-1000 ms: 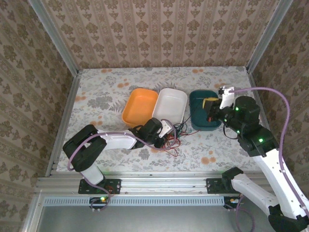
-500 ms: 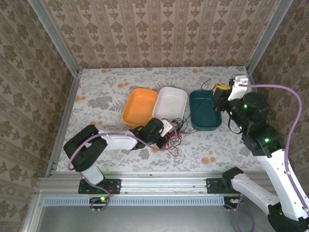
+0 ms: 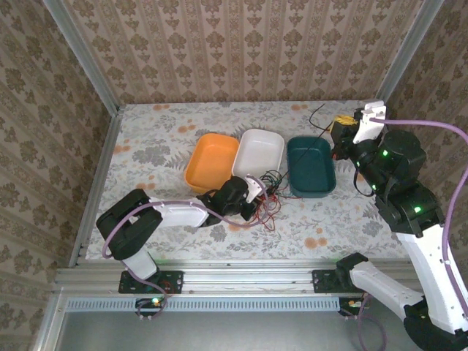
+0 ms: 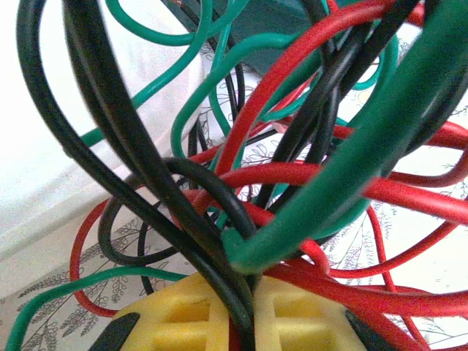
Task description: Untangle the cables
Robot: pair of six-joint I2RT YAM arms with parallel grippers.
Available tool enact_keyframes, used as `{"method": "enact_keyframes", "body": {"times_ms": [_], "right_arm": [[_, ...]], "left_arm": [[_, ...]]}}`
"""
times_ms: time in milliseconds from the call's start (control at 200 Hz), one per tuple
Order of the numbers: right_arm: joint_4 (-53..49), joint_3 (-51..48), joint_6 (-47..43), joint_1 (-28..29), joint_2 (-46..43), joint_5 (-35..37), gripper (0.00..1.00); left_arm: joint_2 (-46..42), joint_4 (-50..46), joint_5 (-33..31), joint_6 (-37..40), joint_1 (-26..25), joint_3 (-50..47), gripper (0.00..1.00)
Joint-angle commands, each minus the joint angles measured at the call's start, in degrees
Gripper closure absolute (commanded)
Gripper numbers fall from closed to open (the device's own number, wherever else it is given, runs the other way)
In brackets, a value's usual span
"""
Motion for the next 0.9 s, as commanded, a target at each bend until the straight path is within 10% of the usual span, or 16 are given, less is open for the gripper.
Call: {"method": "enact_keyframes", "body": {"times_ms": [0,325,895], "right_arm": [[15.0,6.9,-3.2,-1.2,-2.5,5.9,1.00],[11.4,4.9,-1.3,-1.3,-2.2,4.3,1.00],[13.5,21.4,-11.5,-1.3,5.3,12.3,1.00]], "left_arm": [[2.0,-15.0,-3.7,-0.1,0.4,-4.6,0.89],[2.0,-15.3,-5.2,-0.7,0.2,-5.4,0.63],[5.6,-14.3,-9.4,-1.7,0.2,-6.0,0.61]]}}
